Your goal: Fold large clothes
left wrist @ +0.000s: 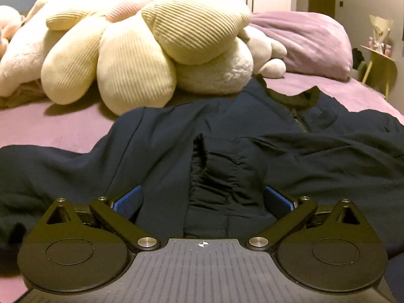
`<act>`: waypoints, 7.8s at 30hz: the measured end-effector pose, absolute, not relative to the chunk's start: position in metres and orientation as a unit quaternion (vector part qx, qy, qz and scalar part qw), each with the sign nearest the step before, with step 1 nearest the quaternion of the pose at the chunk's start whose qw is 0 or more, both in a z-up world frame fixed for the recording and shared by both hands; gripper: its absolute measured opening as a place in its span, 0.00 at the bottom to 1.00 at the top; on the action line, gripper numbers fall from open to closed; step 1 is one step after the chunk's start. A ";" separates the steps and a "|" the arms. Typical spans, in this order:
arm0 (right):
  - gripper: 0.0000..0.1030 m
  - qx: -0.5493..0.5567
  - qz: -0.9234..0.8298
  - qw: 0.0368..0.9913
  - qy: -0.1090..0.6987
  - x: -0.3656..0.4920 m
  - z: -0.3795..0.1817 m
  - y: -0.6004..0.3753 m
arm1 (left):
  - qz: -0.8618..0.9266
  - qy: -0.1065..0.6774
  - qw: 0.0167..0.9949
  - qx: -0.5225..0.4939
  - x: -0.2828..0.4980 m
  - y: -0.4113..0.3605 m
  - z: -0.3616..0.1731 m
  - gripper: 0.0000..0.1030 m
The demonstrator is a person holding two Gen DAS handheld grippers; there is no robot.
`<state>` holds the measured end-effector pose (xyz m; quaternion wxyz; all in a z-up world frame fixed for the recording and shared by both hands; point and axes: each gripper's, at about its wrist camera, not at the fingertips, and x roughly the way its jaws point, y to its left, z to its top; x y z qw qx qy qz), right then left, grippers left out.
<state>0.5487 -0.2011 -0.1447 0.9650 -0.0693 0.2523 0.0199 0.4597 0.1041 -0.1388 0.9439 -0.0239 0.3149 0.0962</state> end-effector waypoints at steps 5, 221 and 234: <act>0.27 -0.063 0.029 0.962 0.263 0.550 -0.162 -0.215 | 0.093 0.313 0.945 -0.027 0.459 0.105 -0.140 1.00; 0.00 -0.059 0.052 0.962 0.262 0.533 -0.139 -0.174 | 0.162 0.303 0.935 -0.085 0.444 0.156 -0.142 1.00; 0.00 -0.076 0.063 0.957 0.274 0.529 -0.136 -0.182 | 0.187 0.315 0.929 -0.041 0.439 0.146 -0.131 1.00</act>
